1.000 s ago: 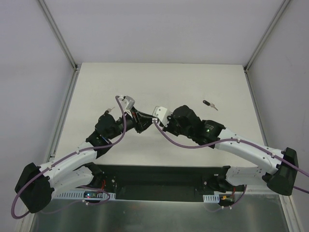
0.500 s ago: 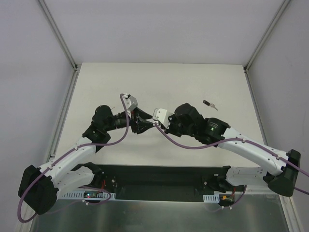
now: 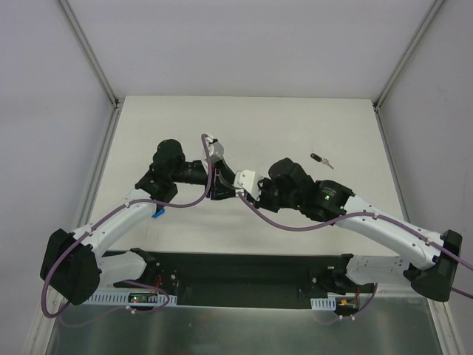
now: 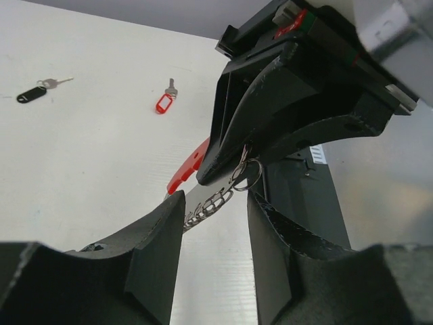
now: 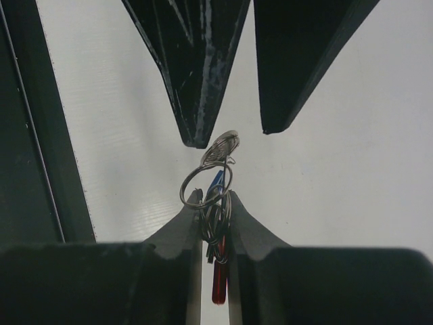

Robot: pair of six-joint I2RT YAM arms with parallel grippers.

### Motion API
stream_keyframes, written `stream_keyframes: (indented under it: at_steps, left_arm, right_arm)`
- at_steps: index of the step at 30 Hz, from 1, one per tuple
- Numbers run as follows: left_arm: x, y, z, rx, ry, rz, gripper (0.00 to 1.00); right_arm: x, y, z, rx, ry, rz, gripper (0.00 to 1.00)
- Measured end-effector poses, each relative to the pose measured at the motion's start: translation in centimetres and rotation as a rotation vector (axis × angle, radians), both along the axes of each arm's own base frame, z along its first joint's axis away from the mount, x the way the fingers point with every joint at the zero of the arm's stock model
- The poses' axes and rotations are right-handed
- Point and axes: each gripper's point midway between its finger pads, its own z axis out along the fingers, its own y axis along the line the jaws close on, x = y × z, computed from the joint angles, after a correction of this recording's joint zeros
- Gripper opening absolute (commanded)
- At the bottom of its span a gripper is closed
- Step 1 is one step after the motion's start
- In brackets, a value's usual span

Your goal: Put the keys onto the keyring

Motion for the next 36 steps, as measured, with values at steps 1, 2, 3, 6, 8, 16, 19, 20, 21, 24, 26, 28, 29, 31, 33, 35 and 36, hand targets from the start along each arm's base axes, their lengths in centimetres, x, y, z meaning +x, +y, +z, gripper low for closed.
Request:
stream_keyframes:
  at_steps: [1, 2, 3, 6, 8, 16, 19, 20, 21, 24, 26, 28, 29, 31, 33, 35, 36]
  left_arm:
    - [-0.1, 0.0, -0.2, 0.006, 0.013, -0.013, 0.37]
    - [-0.2, -0.1, -0.4, 0.011, 0.024, -0.024, 0.37]
    - [-0.3, -0.1, -0.6, 0.014, 0.031, -0.034, 0.36]
    - [-0.5, -0.1, -1.0, 0.027, 0.057, -0.052, 0.33]
    - [-0.7, -0.1, -1.0, 0.031, 0.066, -0.062, 0.31]
    - [-0.8, -0.3, -1.2, 0.038, 0.068, -0.070, 0.14]
    - [-0.8, -0.3, -1.2, 0.038, 0.064, -0.070, 0.03]
    - [-0.7, -0.3, -1.2, 0.038, 0.060, -0.066, 0.00]
    - [-0.7, -0.3, -1.2, 0.039, 0.061, -0.064, 0.00]
    - [-0.4, -0.3, -1.3, 0.044, 0.061, -0.045, 0.00]
    - [-0.3, -0.2, -1.2, 0.045, 0.055, -0.027, 0.00]
    - [-0.1, -0.1, -0.9, 0.046, 0.043, 0.000, 0.00]
    - [-0.1, 0.1, -0.8, 0.047, 0.034, 0.013, 0.00]
    - [0.3, 0.3, -0.4, 0.048, 0.011, 0.052, 0.00]
    - [0.7, 0.5, -0.1, 0.048, -0.003, 0.095, 0.00]
    - [1.0, 0.6, 0.1, 0.052, -0.007, 0.130, 0.00]
    - [1.1, 0.6, 0.1, 0.054, -0.004, 0.142, 0.00]
  right_arm:
    - [0.0, 0.0, 0.0, 0.000, 0.000, 0.001, 0.01]
    - [0.0, 0.0, 0.0, 0.001, 0.001, 0.003, 0.01]
    - [0.0, 0.0, 0.0, 0.001, 0.001, 0.004, 0.01]
    - [-0.1, 0.1, 0.0, 0.002, 0.001, 0.007, 0.01]
    - [-0.1, 0.1, 0.0, 0.001, 0.000, 0.008, 0.02]
    - [-0.1, 0.0, 0.2, -0.002, 0.000, 0.012, 0.01]
    - [-0.2, -0.1, 0.1, -0.006, 0.003, 0.013, 0.01]
    - [-0.2, -0.1, 0.1, -0.007, 0.004, 0.014, 0.01]
    - [-0.2, -0.1, 0.1, -0.007, 0.004, 0.013, 0.01]
    - [-0.2, -0.2, 0.1, -0.011, 0.003, 0.010, 0.01]
    - [-0.1, -0.2, 0.1, -0.012, 0.002, 0.008, 0.01]
    - [-0.1, -0.2, 0.1, -0.013, -0.001, 0.004, 0.01]
    - [0.0, -0.3, 0.1, -0.015, -0.003, 0.001, 0.01]
    - [0.2, -0.4, 0.1, -0.018, -0.010, -0.009, 0.01]
    - [0.3, -0.5, 0.1, -0.021, -0.014, -0.017, 0.01]
    - [0.3, -0.5, 0.1, -0.020, -0.011, -0.025, 0.01]
    - [0.4, -0.6, 0.1, -0.019, -0.012, -0.034, 0.01]
